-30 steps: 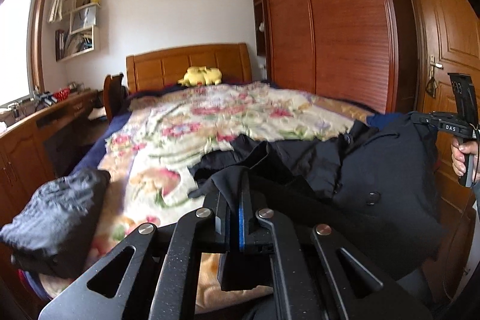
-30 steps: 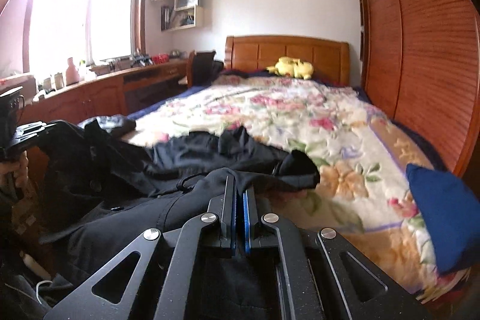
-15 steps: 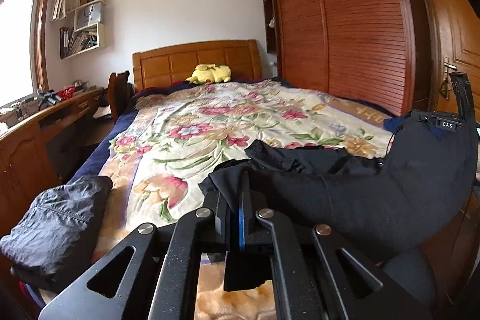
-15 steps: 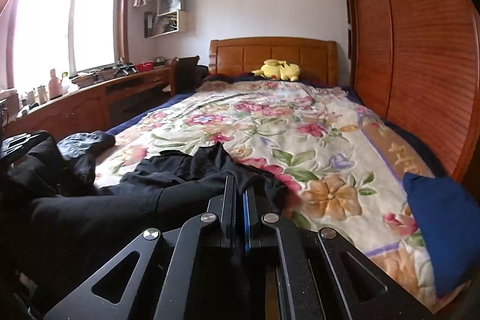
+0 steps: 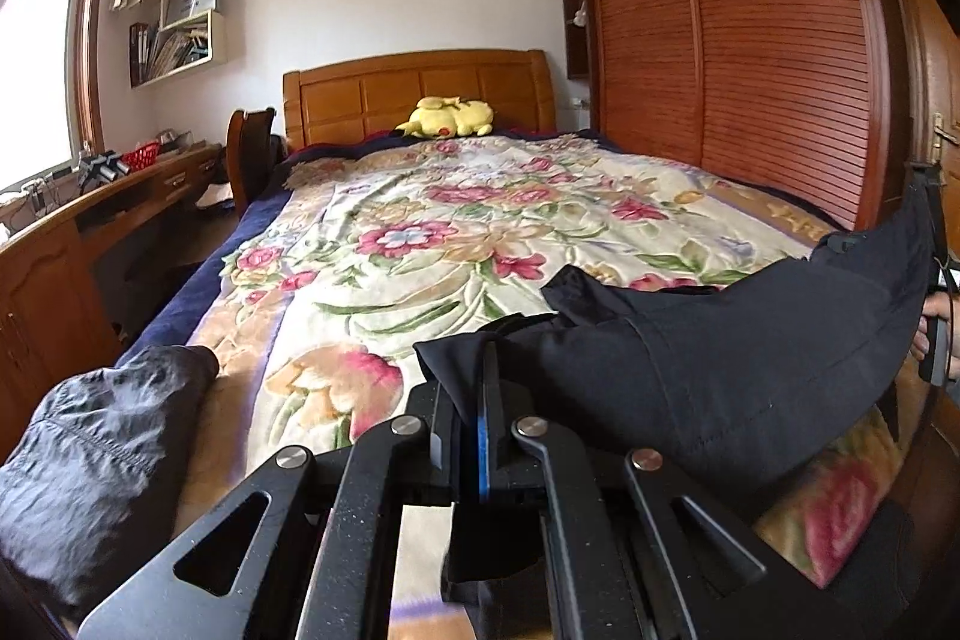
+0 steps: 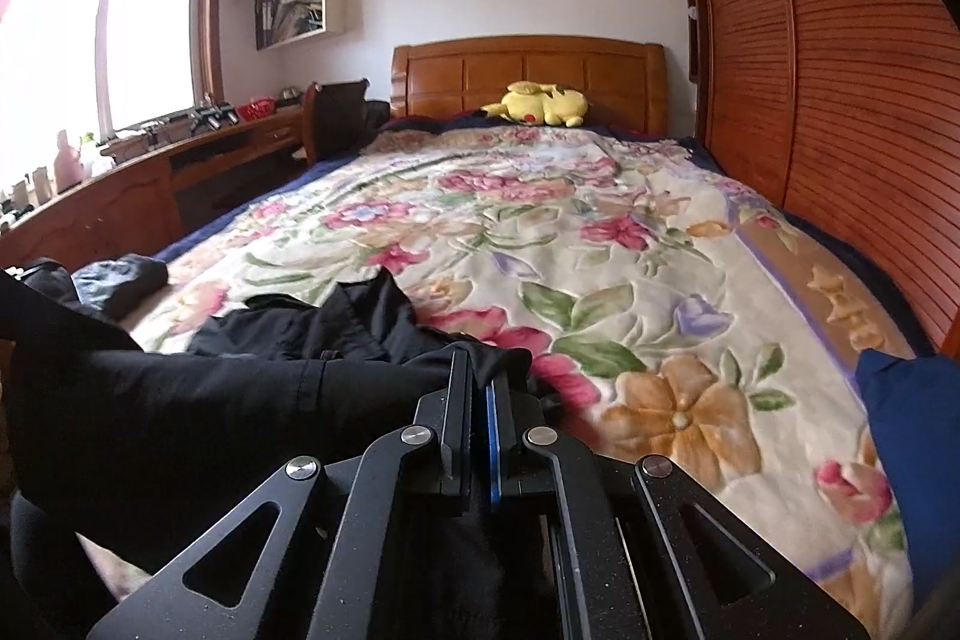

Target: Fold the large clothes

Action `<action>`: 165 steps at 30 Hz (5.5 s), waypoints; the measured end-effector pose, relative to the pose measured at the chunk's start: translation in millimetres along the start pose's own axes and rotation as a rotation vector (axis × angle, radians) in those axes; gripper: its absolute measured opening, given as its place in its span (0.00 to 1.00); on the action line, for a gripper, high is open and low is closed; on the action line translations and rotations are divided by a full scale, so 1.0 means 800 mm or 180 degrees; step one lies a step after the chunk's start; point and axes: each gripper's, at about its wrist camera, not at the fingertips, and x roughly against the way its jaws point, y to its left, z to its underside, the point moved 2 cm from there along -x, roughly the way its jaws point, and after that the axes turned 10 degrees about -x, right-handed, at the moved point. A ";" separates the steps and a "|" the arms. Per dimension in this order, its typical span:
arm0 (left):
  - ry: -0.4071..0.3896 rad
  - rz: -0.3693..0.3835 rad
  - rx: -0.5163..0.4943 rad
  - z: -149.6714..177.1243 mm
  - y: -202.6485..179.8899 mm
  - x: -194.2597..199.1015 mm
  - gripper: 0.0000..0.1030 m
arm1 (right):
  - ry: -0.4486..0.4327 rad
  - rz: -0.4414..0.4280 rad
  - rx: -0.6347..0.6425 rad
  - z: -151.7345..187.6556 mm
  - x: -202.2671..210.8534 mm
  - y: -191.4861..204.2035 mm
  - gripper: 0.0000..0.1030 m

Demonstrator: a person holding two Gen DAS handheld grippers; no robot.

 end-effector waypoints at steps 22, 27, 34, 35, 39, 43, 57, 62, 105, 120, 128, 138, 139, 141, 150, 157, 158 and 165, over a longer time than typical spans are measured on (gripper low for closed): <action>0.0452 -0.0055 -0.0036 0.022 0.003 -0.132 0.03 | 0.0324 0.0203 0.0080 0.005 -0.106 -0.003 0.03; 0.0397 -0.0107 -0.0018 0.008 0.010 -0.140 0.04 | 0.0209 0.0263 0.0190 -0.020 -0.105 0.004 0.03; 0.0339 -0.0239 -0.0010 -0.032 0.026 -0.167 0.03 | 0.0096 0.0352 0.0240 -0.073 -0.132 0.017 0.03; 0.0330 -0.0259 -0.0010 -0.036 0.028 -0.170 0.03 | 0.0076 0.0366 0.0242 -0.076 -0.137 0.018 0.03; 0.0306 -0.0332 0.0018 -0.051 0.038 -0.186 0.03 | 0.0045 0.0441 0.0228 -0.089 -0.160 0.023 0.03; 0.0368 -0.0347 0.0025 -0.050 0.041 -0.206 0.04 | 0.0147 0.0553 0.0260 -0.083 -0.188 0.027 0.03; 0.0509 -0.0151 0.0019 -0.026 0.021 -0.200 0.29 | 0.0445 0.0643 0.0260 -0.082 -0.189 0.031 0.60; 0.0337 0.0084 0.0155 -0.036 0.010 -0.164 0.69 | 0.0409 0.0449 0.0292 -0.069 -0.159 0.053 0.60; 0.0332 0.0268 0.0395 0.036 0.017 -0.117 0.78 | 0.0817 0.0171 0.1703 -0.095 -0.282 0.276 0.03; 0.0368 0.0322 0.0302 0.036 -0.002 -0.119 0.78 | 0.0716 -0.0084 0.0871 -0.139 -0.281 0.222 0.53; 0.0401 0.0400 0.0220 0.035 -0.020 -0.124 0.78 | 0.0663 0.0334 0.0752 -0.126 -0.222 0.113 0.53; 0.0405 0.0460 0.0179 0.029 -0.037 -0.128 0.78 | 0.1021 0.0288 0.0648 -0.051 -0.164 0.048 0.54; 0.0412 0.0464 0.0173 0.029 -0.039 -0.128 0.78 | 0.1082 0.0267 0.0716 -0.042 -0.162 0.051 0.54; 0.0425 0.0470 0.0161 0.030 -0.041 -0.129 0.78 | 0.1217 0.0280 0.0881 -0.027 -0.158 0.054 0.54; 0.0465 0.0482 0.0137 0.033 -0.044 -0.131 0.78 | 0.1489 0.0599 0.1079 -0.022 -0.165 0.038 0.54; 0.0470 0.0481 0.0143 0.033 -0.043 -0.131 0.78 | 0.1453 0.0735 0.1421 -0.026 -0.203 0.052 0.10; 0.0468 0.0481 0.0143 0.033 -0.043 -0.131 0.78 | 0.1376 0.0752 0.1421 -0.034 -0.206 0.053 0.08; 0.0479 0.0479 0.0129 0.033 -0.043 -0.132 0.78 | 0.0938 0.0956 0.1169 -0.094 -0.239 0.037 0.06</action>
